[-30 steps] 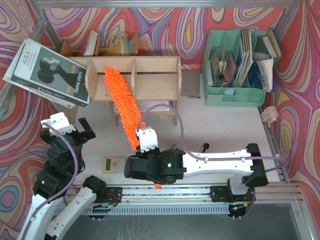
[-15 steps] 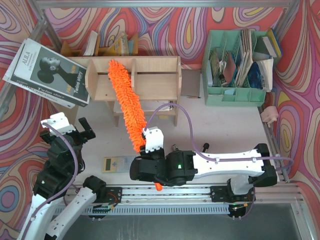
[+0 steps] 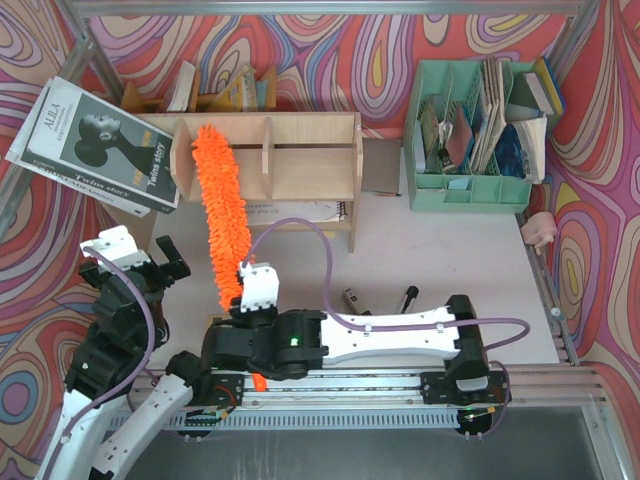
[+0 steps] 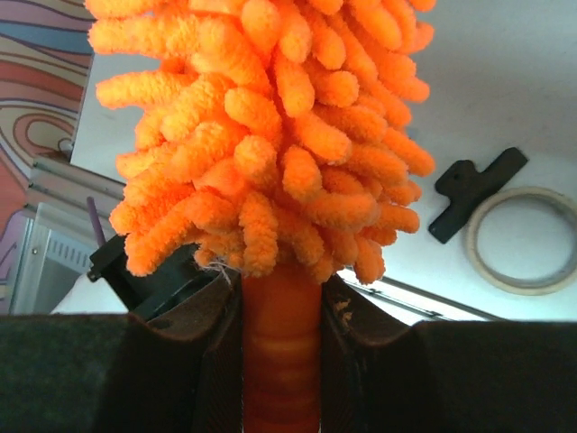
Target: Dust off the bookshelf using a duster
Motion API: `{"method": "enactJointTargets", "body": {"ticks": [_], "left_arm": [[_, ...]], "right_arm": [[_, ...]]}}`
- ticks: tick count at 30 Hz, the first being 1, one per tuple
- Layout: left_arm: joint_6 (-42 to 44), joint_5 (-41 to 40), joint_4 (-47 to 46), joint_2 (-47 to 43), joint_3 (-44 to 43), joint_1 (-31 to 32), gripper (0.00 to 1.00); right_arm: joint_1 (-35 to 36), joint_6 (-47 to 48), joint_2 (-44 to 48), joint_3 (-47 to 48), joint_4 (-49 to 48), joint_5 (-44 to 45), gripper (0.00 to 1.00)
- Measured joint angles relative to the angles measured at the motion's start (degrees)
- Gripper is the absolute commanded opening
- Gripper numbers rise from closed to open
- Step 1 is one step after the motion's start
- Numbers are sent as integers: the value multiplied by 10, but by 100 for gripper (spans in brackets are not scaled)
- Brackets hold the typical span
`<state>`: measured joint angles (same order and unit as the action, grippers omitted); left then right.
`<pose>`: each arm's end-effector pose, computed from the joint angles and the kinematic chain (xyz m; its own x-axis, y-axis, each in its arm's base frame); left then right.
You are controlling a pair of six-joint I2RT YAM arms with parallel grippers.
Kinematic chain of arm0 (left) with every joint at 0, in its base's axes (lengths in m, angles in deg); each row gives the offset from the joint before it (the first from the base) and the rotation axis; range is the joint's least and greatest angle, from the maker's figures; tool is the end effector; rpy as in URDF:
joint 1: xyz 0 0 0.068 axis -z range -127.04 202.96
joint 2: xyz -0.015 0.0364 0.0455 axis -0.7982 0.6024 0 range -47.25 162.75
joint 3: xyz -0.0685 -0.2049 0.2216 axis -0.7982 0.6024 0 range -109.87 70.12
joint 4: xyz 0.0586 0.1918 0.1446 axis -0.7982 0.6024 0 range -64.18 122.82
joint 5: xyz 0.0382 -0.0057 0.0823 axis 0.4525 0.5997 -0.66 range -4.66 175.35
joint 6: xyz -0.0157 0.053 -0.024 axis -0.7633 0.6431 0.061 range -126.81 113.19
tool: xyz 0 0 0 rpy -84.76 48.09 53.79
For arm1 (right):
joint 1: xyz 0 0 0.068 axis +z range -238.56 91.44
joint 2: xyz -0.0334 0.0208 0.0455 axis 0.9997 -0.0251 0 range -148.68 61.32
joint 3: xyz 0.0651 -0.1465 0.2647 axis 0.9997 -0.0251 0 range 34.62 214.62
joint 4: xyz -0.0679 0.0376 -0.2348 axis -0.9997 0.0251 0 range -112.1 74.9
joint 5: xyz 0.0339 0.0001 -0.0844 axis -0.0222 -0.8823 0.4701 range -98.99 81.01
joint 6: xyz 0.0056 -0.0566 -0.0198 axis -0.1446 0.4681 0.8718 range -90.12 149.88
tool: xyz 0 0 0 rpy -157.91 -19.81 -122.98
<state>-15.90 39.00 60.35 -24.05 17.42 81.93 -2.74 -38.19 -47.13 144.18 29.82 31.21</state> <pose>0.0310 0.0197 0.3885 -0.0288 -0.1086 -0.9937 -0.3045 0.9478 -0.0947 0.0587 0.4091 0.3804 -0.7002 0.1403 -0.7000 -0.2210 0.8898 0.3994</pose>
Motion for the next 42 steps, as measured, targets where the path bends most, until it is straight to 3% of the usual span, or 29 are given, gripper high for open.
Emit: {"method": "enactJointTargets", "body": {"ticks": [6,14,26,31,37,42], "left_arm": [[0,1,0,-3,0,0,98],[-2,3,0,-7,0,0,98],[-2,5,0,-9,0,0,98],[-2,4,0,-9,0,0,98],[-2,4,0,-9,0,0,98],[-2,4,0,-9,0,0,99]], "right_arm": [[-1,-14,-53,29,16,-13,0],[-1,-21,-51,27,18,-9,0],[6,-138,43,-64,85,4,0],[4,-99,32,-55,55,-9,0],[0,-24,-50,40,19,-33,0],[-2,10,-56,40,-5,-41,0]]}}
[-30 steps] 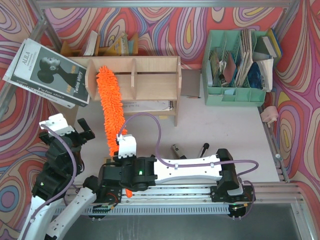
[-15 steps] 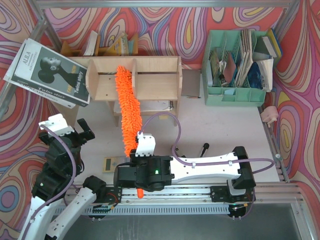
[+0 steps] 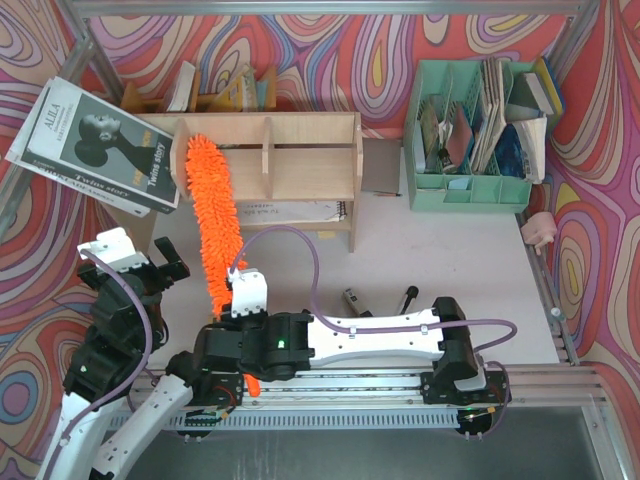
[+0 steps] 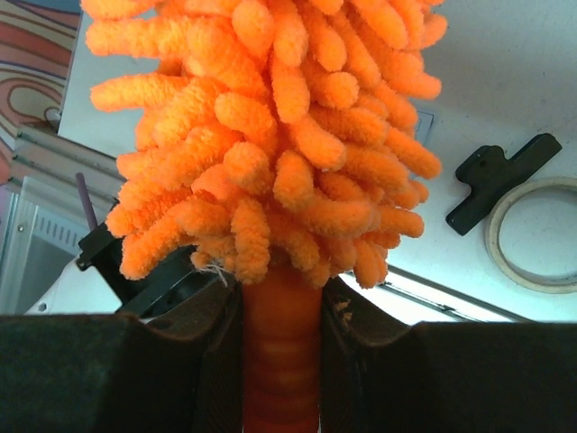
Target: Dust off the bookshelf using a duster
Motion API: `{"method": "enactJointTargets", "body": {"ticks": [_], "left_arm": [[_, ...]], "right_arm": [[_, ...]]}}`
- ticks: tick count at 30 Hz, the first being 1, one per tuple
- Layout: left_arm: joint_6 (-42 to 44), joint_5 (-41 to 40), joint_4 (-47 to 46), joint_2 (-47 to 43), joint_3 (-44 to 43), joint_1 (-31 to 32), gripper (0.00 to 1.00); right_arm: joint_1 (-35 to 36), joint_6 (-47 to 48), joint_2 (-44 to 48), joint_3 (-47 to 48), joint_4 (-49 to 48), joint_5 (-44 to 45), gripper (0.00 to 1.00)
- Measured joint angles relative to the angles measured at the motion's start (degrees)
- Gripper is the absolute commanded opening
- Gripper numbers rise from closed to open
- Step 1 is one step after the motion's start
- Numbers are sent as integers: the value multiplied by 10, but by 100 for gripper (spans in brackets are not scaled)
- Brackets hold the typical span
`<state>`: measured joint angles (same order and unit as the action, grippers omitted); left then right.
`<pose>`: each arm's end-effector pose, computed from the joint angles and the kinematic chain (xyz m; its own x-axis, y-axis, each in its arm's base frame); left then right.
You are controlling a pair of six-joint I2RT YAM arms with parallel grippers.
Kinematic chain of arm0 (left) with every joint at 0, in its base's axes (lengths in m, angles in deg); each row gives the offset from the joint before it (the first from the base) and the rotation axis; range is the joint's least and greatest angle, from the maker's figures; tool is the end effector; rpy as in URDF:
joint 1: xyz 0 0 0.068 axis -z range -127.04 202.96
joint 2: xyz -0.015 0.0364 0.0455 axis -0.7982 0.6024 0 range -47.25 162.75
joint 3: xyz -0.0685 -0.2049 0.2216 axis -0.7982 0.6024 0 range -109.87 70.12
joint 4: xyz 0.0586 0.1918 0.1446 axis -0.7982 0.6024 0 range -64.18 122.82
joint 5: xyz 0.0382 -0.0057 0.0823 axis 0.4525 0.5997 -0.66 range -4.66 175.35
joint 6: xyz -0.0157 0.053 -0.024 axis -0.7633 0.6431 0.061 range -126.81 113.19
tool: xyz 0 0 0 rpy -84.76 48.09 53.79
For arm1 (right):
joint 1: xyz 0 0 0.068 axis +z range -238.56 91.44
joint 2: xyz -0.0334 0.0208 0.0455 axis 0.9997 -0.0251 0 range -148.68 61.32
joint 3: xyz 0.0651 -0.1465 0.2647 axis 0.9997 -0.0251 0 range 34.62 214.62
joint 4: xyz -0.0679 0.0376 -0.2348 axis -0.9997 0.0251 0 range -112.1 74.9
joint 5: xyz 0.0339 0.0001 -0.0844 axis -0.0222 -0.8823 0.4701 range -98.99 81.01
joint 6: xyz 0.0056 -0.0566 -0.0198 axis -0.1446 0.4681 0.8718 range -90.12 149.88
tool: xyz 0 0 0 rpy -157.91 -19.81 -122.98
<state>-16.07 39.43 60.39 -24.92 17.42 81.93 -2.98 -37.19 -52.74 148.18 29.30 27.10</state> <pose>0.0274 0.0214 0.3884 -0.0165 -0.1187 -0.9928 -0.2963 0.9489 -0.1085 0.0601 0.4379 0.3604 -0.7399 0.0855 -0.6673 -0.2471 0.8880 0.3877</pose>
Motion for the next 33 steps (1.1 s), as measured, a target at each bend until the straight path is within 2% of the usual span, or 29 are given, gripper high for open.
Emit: {"method": "enactJointTargets", "body": {"ticks": [6,14,20,33], "left_arm": [[0,0,0,0,0,0,99],[0,0,0,0,0,0,98],[0,0,0,0,0,0,99],[0,0,0,-2,0,0,99]], "right_arm": [[0,-15,13,-24,1,13,0],[12,-112,99,-96,53,49,0],[37,-167,111,-86,94,86,0],[85,-177,108,-37,112,193,0]]}}
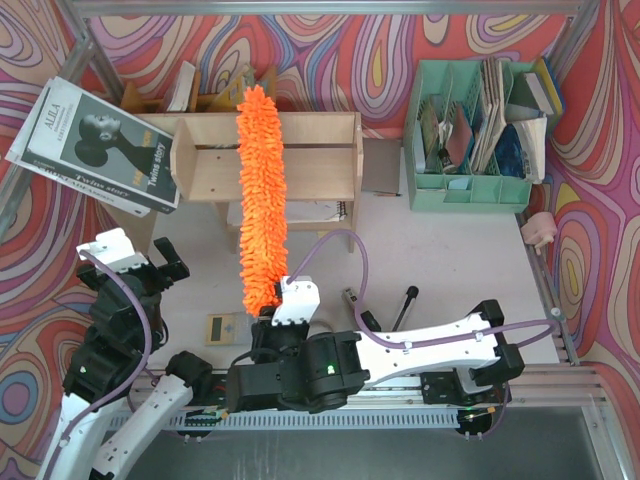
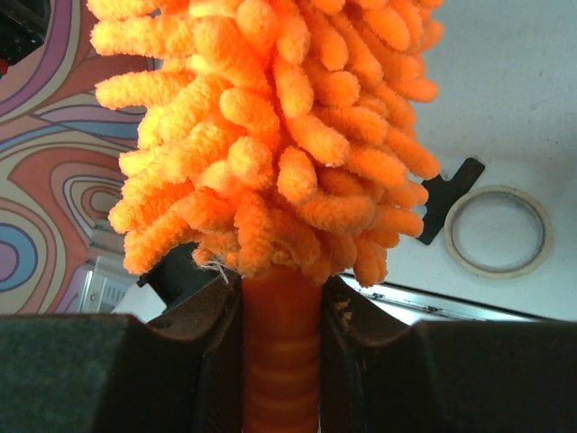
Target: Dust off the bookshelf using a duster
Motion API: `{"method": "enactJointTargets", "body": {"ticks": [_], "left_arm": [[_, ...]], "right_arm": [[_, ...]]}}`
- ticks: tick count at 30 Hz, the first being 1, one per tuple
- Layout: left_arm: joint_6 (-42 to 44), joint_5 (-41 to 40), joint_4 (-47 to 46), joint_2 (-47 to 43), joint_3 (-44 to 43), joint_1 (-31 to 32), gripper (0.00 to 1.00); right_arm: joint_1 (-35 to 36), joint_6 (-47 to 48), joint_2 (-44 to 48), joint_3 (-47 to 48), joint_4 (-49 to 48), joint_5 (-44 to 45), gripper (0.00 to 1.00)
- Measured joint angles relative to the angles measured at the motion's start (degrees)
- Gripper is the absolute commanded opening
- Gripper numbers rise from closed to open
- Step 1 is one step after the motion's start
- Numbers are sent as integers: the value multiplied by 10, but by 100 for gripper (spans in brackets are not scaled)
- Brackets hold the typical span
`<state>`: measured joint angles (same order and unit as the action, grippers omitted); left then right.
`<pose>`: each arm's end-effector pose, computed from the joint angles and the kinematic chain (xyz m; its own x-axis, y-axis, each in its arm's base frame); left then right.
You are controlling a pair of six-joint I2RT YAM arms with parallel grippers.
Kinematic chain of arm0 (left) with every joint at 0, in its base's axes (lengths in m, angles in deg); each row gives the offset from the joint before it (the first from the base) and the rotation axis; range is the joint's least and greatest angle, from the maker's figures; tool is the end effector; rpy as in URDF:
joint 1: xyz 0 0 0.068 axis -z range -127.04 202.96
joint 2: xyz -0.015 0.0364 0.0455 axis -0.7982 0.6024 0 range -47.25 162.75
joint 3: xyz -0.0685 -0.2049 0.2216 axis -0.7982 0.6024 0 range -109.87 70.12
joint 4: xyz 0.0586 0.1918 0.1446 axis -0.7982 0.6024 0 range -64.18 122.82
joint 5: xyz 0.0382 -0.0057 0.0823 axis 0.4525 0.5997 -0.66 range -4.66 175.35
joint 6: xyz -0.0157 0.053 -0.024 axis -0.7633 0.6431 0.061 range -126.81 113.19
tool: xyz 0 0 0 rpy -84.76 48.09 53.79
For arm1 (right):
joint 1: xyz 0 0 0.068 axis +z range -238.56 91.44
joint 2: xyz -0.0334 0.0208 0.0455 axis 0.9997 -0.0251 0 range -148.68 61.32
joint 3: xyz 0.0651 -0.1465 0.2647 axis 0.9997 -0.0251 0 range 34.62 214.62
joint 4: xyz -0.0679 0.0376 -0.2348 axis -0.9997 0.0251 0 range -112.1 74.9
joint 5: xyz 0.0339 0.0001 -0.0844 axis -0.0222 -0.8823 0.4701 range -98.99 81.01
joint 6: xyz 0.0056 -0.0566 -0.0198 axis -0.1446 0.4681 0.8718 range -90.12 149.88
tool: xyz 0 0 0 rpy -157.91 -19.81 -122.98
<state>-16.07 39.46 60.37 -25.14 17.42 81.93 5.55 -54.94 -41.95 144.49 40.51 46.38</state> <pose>0.0265 0.0219 0.3884 -0.0129 -0.1207 -0.9926 -0.2954 0.9488 -0.1116 0.0103 0.3678 0.4108 -0.5920 0.3417 -0.7299 -0.1133 0.8613 0.4952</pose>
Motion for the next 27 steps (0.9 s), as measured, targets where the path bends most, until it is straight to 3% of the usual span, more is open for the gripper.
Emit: {"method": "enactJointTargets", "body": {"ticks": [12,27], "left_arm": [[0,0,0,0,0,0,98],[0,0,0,-3,0,0,98]], "right_arm": [[-8,187,-23,-30,-153,-56,0],[-84,210,-53,-46,-192,-191,0]]}}
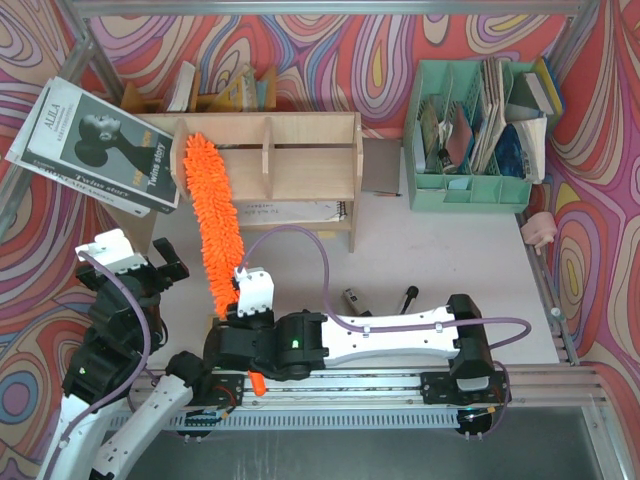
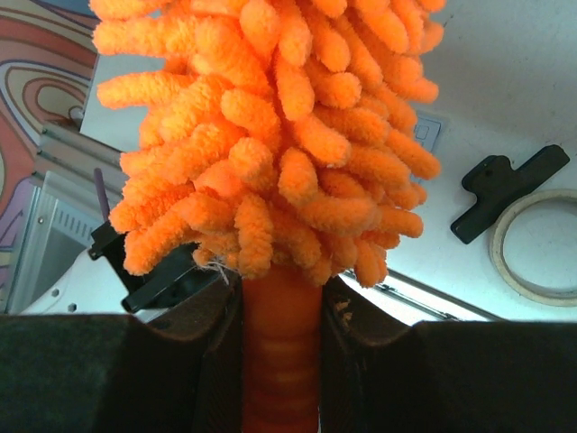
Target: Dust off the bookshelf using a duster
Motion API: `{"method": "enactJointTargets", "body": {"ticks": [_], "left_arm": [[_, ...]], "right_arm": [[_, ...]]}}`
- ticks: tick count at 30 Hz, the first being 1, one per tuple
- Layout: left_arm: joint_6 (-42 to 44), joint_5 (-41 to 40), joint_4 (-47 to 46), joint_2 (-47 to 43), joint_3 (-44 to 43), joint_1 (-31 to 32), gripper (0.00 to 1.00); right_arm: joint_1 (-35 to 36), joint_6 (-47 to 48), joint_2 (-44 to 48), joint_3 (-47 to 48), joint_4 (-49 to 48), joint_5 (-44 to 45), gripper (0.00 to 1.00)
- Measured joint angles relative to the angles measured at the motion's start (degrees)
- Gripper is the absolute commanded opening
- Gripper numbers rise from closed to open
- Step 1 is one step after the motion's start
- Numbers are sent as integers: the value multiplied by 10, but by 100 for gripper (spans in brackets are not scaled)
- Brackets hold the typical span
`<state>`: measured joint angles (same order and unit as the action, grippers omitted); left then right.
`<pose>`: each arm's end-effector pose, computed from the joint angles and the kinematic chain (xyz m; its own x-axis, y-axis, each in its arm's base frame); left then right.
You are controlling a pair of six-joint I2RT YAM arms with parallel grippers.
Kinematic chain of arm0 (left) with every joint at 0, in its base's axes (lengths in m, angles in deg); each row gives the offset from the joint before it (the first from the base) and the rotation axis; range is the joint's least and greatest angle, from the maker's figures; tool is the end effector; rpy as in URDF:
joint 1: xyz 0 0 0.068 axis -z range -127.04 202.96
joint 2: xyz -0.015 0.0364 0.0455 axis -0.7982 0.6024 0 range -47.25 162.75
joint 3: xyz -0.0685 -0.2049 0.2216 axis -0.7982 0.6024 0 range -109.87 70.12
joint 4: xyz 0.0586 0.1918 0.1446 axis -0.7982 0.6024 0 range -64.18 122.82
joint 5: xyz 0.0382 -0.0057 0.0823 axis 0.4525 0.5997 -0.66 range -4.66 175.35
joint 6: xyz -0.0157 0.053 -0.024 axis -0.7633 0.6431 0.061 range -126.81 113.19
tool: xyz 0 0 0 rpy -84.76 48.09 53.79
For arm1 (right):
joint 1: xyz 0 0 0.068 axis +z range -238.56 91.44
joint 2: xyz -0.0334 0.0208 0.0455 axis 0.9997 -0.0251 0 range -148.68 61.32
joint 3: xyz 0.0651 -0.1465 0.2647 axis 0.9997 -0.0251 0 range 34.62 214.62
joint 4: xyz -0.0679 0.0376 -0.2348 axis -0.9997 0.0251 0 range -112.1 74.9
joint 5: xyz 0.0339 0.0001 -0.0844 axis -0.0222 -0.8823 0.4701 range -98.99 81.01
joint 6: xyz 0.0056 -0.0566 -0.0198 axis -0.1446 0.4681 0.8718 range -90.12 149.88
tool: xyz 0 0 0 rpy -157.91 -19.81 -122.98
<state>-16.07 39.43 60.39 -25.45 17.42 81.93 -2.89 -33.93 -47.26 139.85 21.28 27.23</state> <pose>0.0252 0.0227 0.3883 -0.0084 -0.1231 -0.9924 -0.2954 0.9484 -0.1152 0.0582 0.4212 0.3659 -0.7187 0.0966 -0.6885 -0.2922 0.8566 0.4252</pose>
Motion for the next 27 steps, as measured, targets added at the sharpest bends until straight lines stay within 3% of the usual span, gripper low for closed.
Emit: {"method": "enactJointTargets", "body": {"ticks": [27], "left_arm": [[0,0,0,0,0,0,99]], "right_arm": [[-12,-1,23,-32,-19,-14,0]]}}
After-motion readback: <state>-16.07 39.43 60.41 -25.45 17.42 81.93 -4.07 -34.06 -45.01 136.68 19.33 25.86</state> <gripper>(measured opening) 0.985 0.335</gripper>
